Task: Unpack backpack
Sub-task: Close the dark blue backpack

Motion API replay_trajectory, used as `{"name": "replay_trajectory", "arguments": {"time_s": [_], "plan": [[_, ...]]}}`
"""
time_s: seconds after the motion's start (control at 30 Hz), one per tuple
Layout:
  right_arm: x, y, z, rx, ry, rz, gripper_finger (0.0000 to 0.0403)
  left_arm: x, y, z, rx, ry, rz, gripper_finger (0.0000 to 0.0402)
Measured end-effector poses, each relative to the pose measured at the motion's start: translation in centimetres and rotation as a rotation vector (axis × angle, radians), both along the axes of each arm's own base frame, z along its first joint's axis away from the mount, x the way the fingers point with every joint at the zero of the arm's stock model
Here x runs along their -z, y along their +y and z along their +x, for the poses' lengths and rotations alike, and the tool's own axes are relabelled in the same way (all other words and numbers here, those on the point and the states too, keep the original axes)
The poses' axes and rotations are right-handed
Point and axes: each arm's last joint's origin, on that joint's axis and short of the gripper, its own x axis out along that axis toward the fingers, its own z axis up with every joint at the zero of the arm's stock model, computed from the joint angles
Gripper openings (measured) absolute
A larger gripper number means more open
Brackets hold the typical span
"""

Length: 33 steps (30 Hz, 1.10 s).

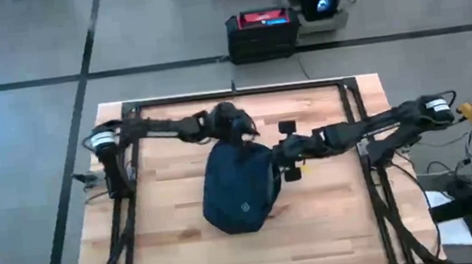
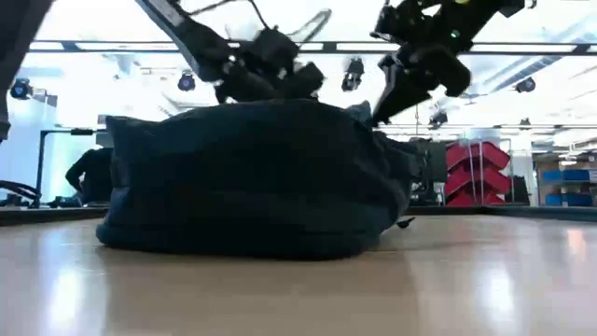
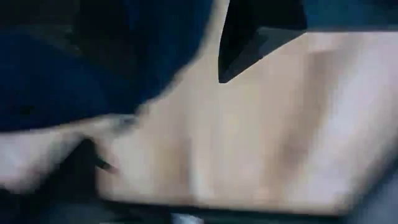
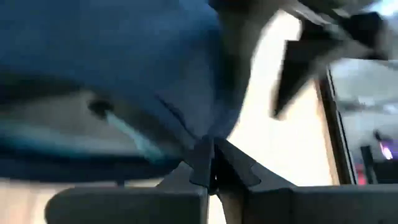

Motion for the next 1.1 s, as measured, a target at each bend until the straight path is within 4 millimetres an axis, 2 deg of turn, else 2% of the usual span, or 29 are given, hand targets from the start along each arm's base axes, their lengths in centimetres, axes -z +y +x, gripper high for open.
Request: {"name": "replay_trajectory", "arguments": {"time_s": [0.13,0.3,0.57,0.67,0.8,0.93,1.03,1.1], "plan": [[0.9,0.0,-0.7,0.052,0.077,0.036,0.0,0.5,0.1,1.5,0.031,-0.009,-0.003,0.0183],[2.5,-0.1,-1.3,0.085,0.122,0.055,0.0,0.0,0.3,2.6,0.054,-0.038,0.0,0.0175],[3.0,-0.1,-1.4,0.083,0.124,0.051,0.0,0.3,0.0,2.5,0.136,-0.03,-0.102,0.018],[2.8,-0.1,-1.2,0.077,0.1,0.049,0.0,1.2,0.0,2.8,0.116,-0.019,-0.127,0.0184],[2.7,-0.1,-1.0,0.072,0.085,0.047,0.0,3.8,0.3,3.5,0.081,0.01,-0.152,0.0192],[2.8,-0.1,-1.0,0.072,0.087,0.046,0.0,4.8,0.3,3.7,0.087,0.025,-0.165,0.0199],[2.8,-0.1,-1.0,0.072,0.086,0.046,0.0,5.0,0.3,3.7,0.084,0.033,-0.165,0.0178],[2.8,-0.1,-1.1,0.075,0.085,0.049,0.0,5.0,0.3,3.6,0.079,0.035,-0.159,0.0136]]}}
